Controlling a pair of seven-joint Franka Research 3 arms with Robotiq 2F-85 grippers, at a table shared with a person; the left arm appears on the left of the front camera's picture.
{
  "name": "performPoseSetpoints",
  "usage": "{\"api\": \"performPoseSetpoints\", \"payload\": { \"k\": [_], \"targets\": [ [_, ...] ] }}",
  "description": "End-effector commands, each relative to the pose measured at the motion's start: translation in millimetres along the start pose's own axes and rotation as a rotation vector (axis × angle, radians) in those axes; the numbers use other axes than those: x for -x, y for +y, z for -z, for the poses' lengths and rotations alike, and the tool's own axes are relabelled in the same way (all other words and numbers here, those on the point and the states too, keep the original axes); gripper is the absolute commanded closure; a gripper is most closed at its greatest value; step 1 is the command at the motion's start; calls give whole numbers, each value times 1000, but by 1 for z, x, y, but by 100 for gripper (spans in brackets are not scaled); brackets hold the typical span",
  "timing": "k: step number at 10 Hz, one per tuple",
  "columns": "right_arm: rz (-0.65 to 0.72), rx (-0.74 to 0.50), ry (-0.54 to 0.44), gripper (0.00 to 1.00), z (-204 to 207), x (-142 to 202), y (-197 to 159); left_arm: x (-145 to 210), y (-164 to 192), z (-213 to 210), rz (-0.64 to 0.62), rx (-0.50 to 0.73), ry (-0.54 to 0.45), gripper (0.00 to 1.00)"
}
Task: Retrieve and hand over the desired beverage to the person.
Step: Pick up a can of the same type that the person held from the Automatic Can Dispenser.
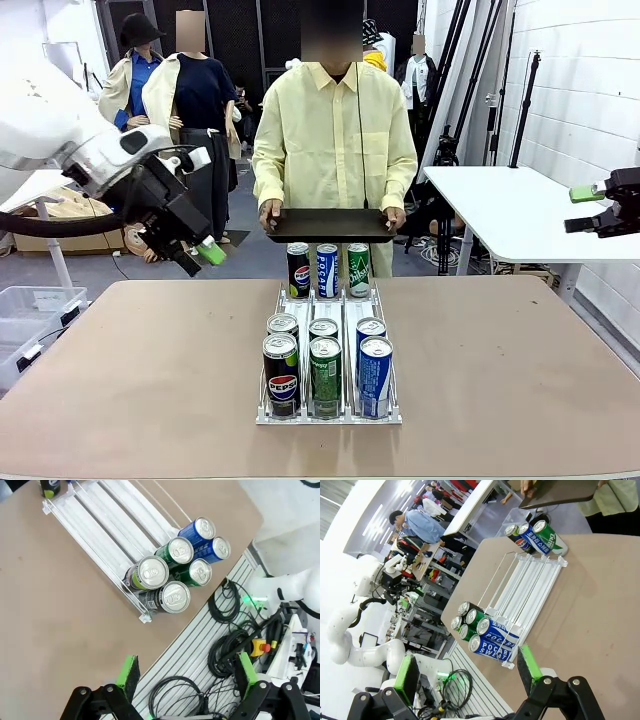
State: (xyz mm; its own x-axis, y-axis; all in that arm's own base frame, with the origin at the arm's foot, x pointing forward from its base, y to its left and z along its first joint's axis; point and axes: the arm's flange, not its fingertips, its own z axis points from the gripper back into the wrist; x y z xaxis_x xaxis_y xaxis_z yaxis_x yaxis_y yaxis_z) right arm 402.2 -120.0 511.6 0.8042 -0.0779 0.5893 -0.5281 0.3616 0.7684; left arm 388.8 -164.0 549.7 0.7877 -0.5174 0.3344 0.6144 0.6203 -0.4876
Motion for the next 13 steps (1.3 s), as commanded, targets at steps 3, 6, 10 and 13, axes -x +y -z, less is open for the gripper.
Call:
{"api": "performPoseSetpoints", "payload": {
  "k": [3, 6, 10, 13],
  "targets": [
    [-7, -2, 0, 0, 1, 2, 0, -16, -28, 31, -64, -165, 82, 0],
    [-7, -2, 0, 0, 1, 2, 0, -29, -47, 62, -70, -262, 137, 0],
    [-7, -2, 0, 0, 1, 2, 0, -42, -59, 107, -97, -434, 140, 0],
    [-7, -2, 0, 0, 1, 2, 0, -50, -68, 131, -101, -504, 144, 0]
  ]
}}
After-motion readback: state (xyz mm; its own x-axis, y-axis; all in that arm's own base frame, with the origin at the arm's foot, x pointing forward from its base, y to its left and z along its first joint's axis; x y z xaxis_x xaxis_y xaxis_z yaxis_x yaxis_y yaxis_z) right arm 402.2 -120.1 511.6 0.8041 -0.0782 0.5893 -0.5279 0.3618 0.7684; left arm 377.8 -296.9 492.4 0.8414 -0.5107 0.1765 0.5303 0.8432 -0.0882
